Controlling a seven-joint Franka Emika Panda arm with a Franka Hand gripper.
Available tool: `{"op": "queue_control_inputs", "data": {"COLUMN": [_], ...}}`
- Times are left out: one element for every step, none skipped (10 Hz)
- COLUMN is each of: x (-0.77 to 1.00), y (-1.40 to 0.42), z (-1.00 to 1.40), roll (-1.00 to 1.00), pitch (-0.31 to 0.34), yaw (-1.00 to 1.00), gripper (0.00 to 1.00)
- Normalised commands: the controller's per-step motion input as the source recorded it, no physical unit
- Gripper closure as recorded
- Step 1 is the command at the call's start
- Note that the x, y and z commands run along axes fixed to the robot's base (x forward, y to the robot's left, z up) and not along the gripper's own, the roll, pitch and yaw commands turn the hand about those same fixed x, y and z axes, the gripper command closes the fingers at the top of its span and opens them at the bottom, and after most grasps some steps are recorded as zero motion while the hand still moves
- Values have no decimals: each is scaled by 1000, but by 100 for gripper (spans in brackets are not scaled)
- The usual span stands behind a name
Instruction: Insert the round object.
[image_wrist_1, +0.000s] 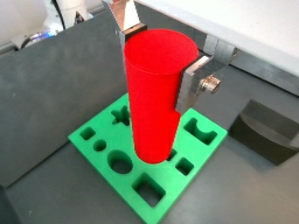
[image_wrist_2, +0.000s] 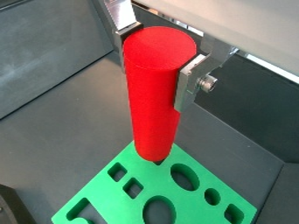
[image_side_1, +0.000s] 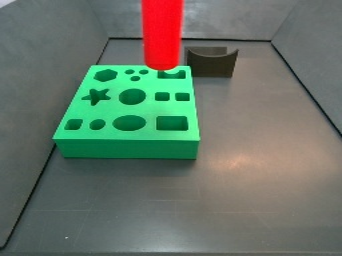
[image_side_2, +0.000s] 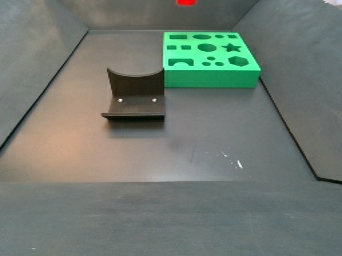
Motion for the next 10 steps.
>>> {"op": "queue_control_inputs", "data": {"x": [-657,-537,-626,-469,-234,-223,-57,0,0,0], "y": [586,491,397,143,43,114,180,191,0,0], "z": [-860,-814,-734,-549,-429,-309,-137,-160,-166,-180], "roll": [0,0,0,-127,-283,-269,-111,0,-29,-121], "pitch": [-100,-73,-99,-156,-211,-196,-37,0,0,-23], "yaw": [-117,-111,-131,-89,-34,-37,-6,11,29,0], "gripper": [100,100,100,100,100,100,100,100,100,100]}}
